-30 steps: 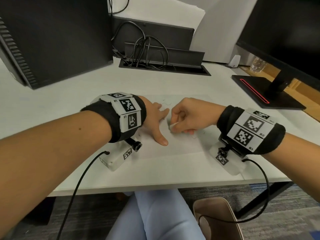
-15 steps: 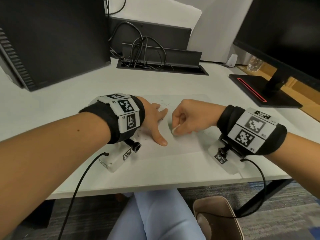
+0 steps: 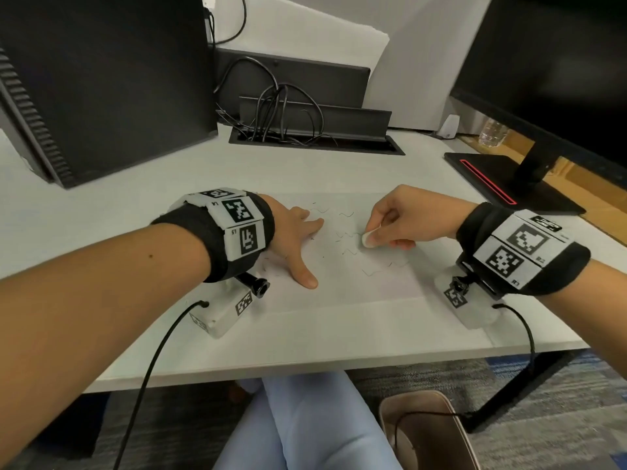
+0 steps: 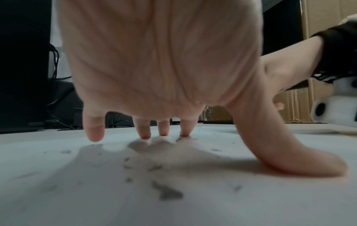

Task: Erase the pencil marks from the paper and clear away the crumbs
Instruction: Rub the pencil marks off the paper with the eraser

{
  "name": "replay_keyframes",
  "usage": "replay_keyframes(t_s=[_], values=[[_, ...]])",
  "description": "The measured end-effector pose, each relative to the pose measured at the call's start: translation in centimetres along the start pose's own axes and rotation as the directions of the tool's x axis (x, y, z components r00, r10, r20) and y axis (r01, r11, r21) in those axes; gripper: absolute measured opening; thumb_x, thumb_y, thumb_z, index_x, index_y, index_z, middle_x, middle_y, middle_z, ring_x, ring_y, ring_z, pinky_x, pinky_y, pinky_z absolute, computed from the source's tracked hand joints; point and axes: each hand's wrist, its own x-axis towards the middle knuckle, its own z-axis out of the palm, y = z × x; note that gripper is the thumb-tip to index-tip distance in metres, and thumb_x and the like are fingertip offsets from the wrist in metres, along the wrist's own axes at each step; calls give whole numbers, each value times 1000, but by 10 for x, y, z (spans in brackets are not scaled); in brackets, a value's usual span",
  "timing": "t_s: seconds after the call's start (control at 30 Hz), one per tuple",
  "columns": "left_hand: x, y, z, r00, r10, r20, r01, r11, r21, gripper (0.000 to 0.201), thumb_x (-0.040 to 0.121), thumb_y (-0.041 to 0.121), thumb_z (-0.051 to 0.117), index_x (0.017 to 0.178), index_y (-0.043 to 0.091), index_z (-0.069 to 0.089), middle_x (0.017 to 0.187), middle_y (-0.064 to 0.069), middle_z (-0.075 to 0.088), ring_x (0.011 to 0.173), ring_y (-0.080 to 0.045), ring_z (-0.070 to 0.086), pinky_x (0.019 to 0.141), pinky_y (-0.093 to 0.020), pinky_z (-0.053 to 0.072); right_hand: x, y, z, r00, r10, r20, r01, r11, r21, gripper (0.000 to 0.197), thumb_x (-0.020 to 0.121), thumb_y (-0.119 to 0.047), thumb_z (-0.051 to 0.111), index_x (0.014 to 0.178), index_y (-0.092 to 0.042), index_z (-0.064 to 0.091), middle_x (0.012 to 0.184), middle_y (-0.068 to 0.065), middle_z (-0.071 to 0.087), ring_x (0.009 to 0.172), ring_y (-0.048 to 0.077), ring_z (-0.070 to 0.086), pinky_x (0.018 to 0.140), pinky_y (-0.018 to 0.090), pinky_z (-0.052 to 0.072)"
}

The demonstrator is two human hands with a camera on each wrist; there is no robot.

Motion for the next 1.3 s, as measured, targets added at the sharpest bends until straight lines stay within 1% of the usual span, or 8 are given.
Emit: replay_keyframes(t_s=[0.23,0.43,0.63,0.77,0.93,1.07,1.2,1.3], values=[[-11,-10,-3,999,18,31,-16,998,-52,108,75,52,68,146,40,-13,157,2,-16,146,-19,-7,117,-43,6,3,-4,9,994,-36,100,33,999,29,13,81,-23,71,77,-13,65,56,1,60,45,9,51,49,18,45],[2,8,0,999,-48,-16,49,997,67,108,72,77,50,148,34,-13,158,-3,-11,144,-28,11,115,-48,19,8,-8,17,990,-37,139,33,999,35,11,85,-18,65,77,-14,60,61,4,62,47,14,56,47,17,45],[8,17,1,989,139,-40,-141,988,-57,89,87,55,52,149,33,-8,157,4,-17,146,-18,1,117,-43,14,8,-9,15,986,-58,155,49,997,64,9,85,-16,65,82,-9,60,60,5,61,46,14,55,47,18,45],[9,16,2,988,156,-15,-156,985,-70,90,82,60,54,148,40,-4,155,10,-19,146,-16,4,116,-44,17,1,-16,21,962,-106,252,91,993,71,10,82,-15,68,79,-7,63,59,6,62,49,15,55,51,19,48],[6,19,1,988,155,-10,-155,988,-15,96,79,64,54,147,40,-8,155,11,-19,145,-15,5,116,-43,18,6,-18,19,988,-111,105,117,992,-50,10,82,-15,66,83,-6,65,68,21,67,39,3,48,46,8,38],[5,20,0,987,159,5,-159,987,-34,94,81,61,55,148,38,-6,155,9,-20,145,-15,2,117,-40,16,1,-22,25,971,-120,206,124,992,-10,8,81,-14,69,79,-6,65,63,13,63,44,11,51,47,12,41],[2,22,-1,989,144,-10,-144,989,14,97,81,63,52,148,35,-13,156,8,-20,146,-14,-2,117,-41,13,5,-17,19,993,-100,61,106,990,-94,5,80,-16,67,81,-11,67,67,15,66,46,10,50,45,11,39],[2,21,-1,987,158,3,-158,987,-11,96,80,63,54,148,38,-10,156,7,-21,146,-14,-5,116,-41,11,0,-23,24,976,-104,193,110,994,-21,6,79,-14,69,75,-10,66,59,10,63,46,13,52,46,15,41]])
